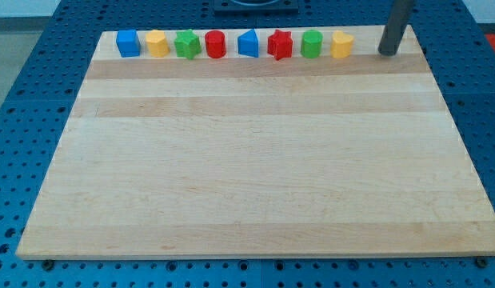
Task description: Push the yellow heart a bit down and left
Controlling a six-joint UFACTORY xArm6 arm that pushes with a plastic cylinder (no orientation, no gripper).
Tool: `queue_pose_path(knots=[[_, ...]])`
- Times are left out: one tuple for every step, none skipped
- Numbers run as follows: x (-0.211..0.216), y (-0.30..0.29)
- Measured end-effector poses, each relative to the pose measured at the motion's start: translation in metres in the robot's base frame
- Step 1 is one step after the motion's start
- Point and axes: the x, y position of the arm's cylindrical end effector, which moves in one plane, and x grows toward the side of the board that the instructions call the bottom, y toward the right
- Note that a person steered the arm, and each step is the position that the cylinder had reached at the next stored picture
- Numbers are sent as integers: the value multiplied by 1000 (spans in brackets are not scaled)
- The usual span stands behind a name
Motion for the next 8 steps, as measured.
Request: queue_pose_path(knots=[[-33,0],[-47,-11],[-46,-35],[-44,-44],[-42,-44],[-33,-44],[-24,-44],[-15,-52]])
